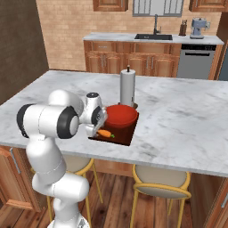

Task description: Place the two vegetables and bowl onto the tray for setting up a vegetable dip station.

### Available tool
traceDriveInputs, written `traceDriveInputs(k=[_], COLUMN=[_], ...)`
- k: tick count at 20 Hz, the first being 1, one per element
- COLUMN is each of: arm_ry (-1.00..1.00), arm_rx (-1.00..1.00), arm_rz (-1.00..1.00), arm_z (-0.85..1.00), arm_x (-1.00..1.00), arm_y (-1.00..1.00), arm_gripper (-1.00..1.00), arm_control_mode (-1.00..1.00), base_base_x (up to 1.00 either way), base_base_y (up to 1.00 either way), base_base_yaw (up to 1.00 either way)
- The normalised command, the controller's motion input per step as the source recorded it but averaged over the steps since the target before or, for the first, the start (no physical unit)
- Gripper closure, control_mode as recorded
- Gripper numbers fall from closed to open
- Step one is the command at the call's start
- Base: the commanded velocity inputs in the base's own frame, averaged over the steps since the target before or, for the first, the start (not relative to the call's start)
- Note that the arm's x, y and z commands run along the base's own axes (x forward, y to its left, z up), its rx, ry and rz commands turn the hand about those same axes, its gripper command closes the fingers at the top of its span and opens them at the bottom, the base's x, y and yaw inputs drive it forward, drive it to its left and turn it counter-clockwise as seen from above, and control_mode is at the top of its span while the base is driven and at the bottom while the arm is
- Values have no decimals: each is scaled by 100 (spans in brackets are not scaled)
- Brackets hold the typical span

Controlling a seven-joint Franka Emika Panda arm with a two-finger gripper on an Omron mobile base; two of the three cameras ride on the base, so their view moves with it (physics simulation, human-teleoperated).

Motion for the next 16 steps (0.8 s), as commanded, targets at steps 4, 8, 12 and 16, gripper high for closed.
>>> traceDriveInputs(k=[4,8,12,16], arm_ry=[4,6,2,1], arm_rx=[0,0,-1,0], arm_rz=[28,31,36,36], arm_z=[16,15,11,9], arm_x=[-1,0,1,11], arm_y=[37,35,35,32], arm_gripper=[-100,-100,-100,-100], arm_control_mode=[-100,-100,-100,-100], base_base_x=[0,0,0,0], base_base_y=[0,0,0,0], base_base_yaw=[0,0,0,0])
